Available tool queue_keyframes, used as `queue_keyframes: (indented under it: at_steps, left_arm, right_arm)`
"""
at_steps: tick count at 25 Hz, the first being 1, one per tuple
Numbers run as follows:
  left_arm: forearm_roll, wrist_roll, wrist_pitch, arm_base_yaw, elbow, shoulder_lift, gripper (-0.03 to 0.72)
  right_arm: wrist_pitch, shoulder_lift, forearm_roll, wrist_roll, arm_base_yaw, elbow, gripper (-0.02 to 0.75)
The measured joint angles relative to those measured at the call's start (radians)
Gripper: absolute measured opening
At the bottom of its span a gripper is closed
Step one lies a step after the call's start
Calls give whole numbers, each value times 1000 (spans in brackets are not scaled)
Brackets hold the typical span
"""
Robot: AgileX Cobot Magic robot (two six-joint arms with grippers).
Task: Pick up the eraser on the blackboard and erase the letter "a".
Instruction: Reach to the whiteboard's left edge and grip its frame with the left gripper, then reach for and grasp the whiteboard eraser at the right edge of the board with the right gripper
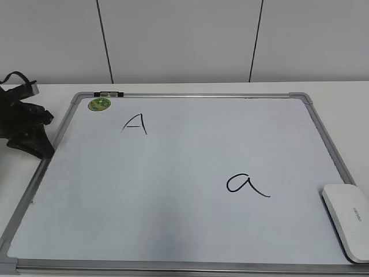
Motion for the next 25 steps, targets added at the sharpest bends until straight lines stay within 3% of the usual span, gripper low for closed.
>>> queue_keyframes:
  at_steps: [12,21,25]
  left_arm:
    - [0,0,7,0,-1,2,71]
    - [0,0,7,0,-2,2,71]
    - [0,0,7,0,-2,2,70]
  right_arm:
    - [-2,6,24,0,0,-14,586]
    - [-153,408,48,-27,0,-183,587]
    - [-150,590,56,-42,0,-203,586]
